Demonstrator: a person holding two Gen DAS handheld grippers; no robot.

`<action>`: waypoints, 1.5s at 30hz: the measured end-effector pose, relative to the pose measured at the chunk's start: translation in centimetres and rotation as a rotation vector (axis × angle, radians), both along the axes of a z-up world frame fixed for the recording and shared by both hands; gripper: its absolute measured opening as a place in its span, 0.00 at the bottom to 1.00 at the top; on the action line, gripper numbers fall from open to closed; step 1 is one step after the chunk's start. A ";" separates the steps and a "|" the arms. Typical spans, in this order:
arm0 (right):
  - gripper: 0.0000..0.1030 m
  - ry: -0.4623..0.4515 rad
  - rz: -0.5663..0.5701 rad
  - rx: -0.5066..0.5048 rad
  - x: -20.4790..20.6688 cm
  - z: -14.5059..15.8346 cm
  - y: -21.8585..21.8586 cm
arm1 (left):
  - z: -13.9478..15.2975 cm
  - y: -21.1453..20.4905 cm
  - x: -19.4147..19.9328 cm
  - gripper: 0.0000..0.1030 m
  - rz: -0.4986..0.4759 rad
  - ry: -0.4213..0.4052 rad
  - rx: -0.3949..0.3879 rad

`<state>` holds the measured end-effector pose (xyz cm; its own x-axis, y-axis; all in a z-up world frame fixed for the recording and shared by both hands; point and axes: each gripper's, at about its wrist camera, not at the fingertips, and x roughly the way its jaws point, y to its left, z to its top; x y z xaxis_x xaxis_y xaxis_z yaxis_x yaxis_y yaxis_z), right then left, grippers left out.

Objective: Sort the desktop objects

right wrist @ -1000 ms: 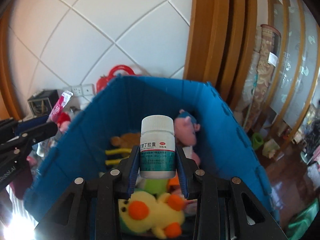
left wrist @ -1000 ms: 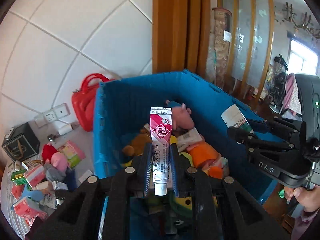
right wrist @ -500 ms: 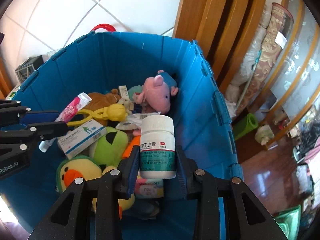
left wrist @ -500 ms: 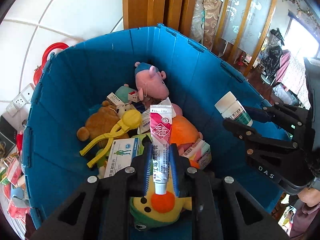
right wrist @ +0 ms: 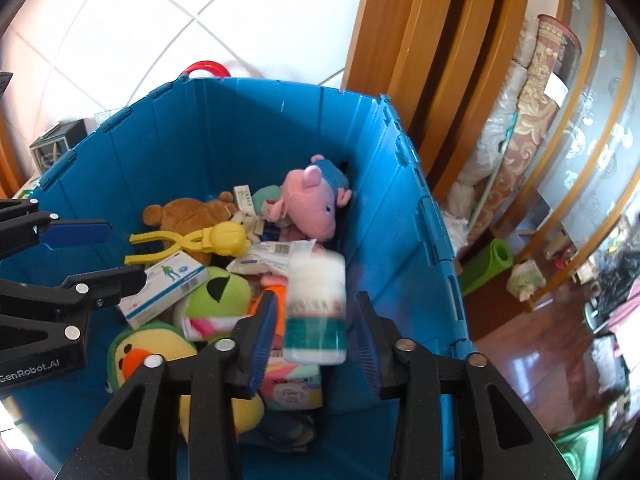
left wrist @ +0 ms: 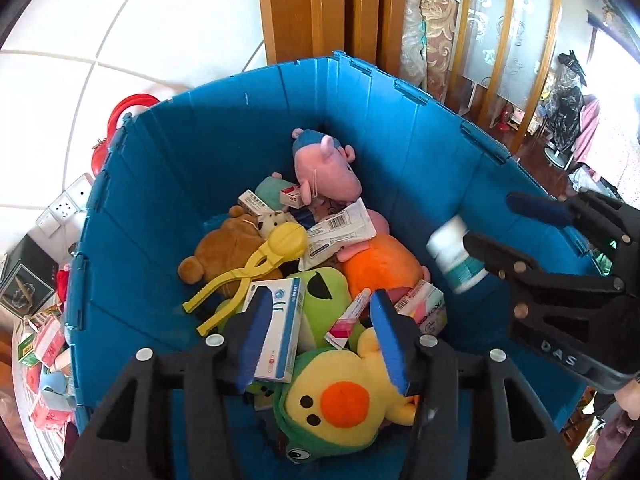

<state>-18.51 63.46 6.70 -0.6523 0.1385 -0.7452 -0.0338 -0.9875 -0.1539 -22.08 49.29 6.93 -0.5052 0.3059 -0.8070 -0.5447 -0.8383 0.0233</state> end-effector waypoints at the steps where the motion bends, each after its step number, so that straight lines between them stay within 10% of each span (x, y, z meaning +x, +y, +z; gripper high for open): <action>1: 0.64 0.007 0.002 -0.011 0.1 0.2 0.1 | 0.1 -0.2 0.1 0.49 0.005 0.004 0.001; 9: 1.00 0.092 0.021 0.011 0.8 1.1 -0.6 | 1.5 -3.2 2.4 0.49 0.067 0.072 0.028; 18: 1.00 0.131 0.019 -0.031 3.5 1.3 -1.3 | 4.1 -8.0 7.3 0.49 0.235 0.289 0.144; 22: 1.00 0.143 0.052 -0.085 6.1 2.0 -2.9 | 4.5 -9.1 8.9 0.94 0.287 0.392 0.203; 45: 1.00 0.080 -0.023 -0.126 8.3 1.7 -4.7 | 3.6 -9.5 10.3 0.94 0.252 0.323 0.175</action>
